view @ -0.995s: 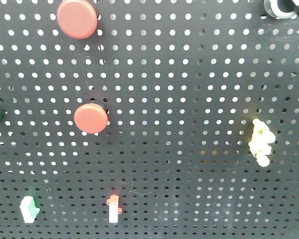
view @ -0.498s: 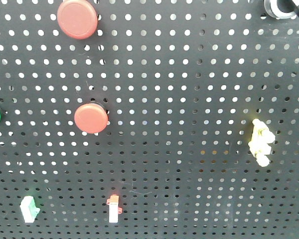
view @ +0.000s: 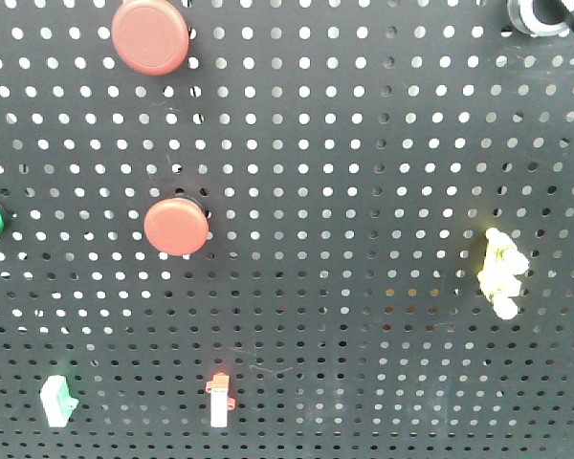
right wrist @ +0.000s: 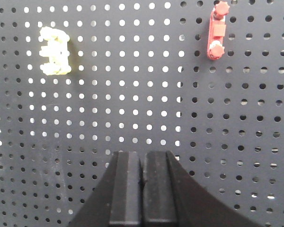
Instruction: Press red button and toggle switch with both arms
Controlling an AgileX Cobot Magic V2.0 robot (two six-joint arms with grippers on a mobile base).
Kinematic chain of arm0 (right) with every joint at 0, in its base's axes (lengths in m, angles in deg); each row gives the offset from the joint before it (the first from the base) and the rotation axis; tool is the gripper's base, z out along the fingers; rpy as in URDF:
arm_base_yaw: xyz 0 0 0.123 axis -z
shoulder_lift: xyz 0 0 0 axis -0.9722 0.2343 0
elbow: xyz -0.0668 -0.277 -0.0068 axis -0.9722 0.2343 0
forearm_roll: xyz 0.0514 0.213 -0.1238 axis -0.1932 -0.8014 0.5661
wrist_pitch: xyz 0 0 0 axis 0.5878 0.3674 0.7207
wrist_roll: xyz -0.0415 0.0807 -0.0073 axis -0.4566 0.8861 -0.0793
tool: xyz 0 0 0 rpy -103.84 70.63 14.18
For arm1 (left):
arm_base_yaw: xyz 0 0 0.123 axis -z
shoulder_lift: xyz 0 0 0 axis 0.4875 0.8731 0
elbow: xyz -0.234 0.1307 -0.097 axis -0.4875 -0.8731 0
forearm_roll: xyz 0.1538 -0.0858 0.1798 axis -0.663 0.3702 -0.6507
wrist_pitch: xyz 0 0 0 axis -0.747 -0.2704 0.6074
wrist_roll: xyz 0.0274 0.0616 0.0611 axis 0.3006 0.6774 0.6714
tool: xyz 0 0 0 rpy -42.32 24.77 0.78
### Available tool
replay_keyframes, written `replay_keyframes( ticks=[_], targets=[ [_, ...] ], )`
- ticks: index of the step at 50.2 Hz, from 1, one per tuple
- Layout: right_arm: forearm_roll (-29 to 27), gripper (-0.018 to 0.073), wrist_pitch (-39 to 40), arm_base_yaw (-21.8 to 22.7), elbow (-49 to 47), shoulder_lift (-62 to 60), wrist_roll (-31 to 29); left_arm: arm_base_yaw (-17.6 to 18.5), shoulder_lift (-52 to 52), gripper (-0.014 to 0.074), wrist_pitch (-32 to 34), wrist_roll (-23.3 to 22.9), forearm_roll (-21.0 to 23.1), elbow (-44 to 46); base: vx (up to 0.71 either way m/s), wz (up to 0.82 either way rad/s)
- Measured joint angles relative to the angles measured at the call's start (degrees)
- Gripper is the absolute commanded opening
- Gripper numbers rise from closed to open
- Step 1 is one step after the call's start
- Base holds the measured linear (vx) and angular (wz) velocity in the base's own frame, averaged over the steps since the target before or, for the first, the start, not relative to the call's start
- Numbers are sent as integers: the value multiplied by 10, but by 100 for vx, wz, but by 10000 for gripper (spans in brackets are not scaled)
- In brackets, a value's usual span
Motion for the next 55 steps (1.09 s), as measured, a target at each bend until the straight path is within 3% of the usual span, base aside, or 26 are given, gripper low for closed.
replay_keyframes(
  ticks=[10, 49, 55],
  targets=[
    [0, -3, 0, 0, 0, 0, 0, -3, 0, 2, 30, -38, -8, -1, 0, 0],
    [0, -3, -1, 0, 0, 0, 0, -3, 0, 2, 34, -41, -10, -1, 0, 0],
    [39, -3, -8, 0, 0, 0, 8, -3, 0, 2, 34, -41, -10, -1, 0, 0]
  ],
)
